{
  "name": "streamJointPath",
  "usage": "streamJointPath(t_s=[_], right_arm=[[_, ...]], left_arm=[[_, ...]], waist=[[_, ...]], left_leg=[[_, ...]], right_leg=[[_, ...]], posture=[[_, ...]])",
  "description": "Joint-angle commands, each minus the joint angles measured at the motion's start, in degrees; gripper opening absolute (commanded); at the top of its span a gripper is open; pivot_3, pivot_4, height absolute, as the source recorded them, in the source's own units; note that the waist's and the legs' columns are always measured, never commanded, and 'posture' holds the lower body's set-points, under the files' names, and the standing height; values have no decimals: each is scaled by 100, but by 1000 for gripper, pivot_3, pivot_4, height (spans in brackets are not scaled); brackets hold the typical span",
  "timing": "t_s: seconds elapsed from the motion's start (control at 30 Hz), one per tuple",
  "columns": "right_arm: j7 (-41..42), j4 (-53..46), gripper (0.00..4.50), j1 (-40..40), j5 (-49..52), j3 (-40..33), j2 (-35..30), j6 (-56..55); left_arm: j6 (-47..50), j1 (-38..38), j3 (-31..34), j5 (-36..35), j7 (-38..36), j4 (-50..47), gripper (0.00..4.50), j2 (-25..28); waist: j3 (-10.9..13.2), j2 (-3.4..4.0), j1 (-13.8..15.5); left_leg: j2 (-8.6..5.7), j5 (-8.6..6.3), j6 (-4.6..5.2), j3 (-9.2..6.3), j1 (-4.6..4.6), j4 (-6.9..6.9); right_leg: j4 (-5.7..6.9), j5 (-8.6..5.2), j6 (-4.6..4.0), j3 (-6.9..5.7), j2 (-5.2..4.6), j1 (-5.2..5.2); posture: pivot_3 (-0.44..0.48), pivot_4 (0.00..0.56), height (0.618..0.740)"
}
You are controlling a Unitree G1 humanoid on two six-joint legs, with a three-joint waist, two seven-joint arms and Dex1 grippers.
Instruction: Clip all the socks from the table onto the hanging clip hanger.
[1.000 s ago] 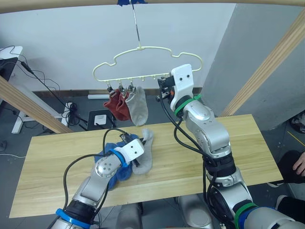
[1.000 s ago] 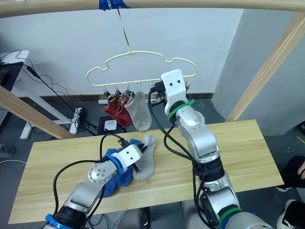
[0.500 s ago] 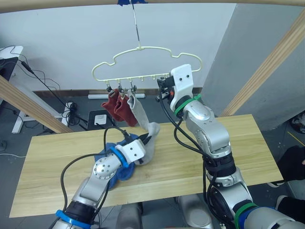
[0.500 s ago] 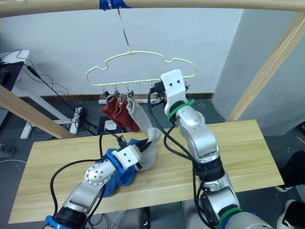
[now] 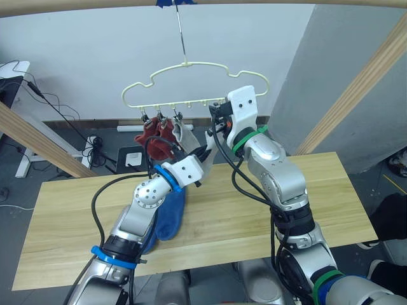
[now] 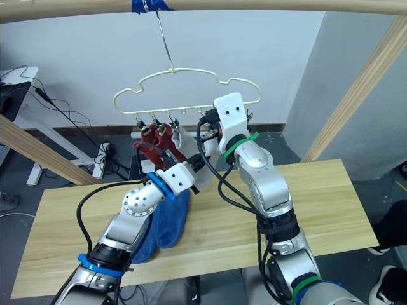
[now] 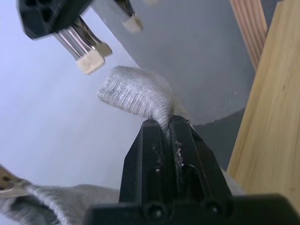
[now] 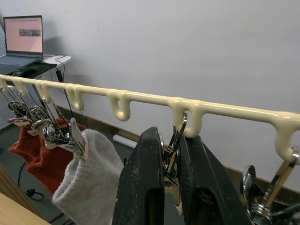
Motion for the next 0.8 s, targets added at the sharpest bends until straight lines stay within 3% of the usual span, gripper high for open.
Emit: streamJointPath(t_s=[0.03, 0.37, 0.8], right_arm=[[47, -241, 75, -53, 98, 17, 66, -54], [61, -285, 75, -11, 135, 64, 64, 36], [78, -240, 75, 5, -19, 209, -91, -135]], left_arm=[[35, -166, -100, 44, -83, 2, 0, -79], [192, -631, -170, 76, -274, 136, 0, -125], [152, -591, -63, 118, -137, 41, 0, -61]], waist=[[0, 0, 0], [0, 0, -3], [0, 0, 2]], left_leg=[[0, 0, 0, 1, 0, 0], [0, 0, 0, 0, 0, -1], [1, 0, 0, 0, 0, -1]], right_leg=[[0, 0, 0, 0, 0, 0], [-1, 0, 0, -1, 0, 0], [-2, 0, 1, -1, 0, 0]], posture=[[-210, 271, 740], [-209, 275, 740], [-207, 276, 740]])
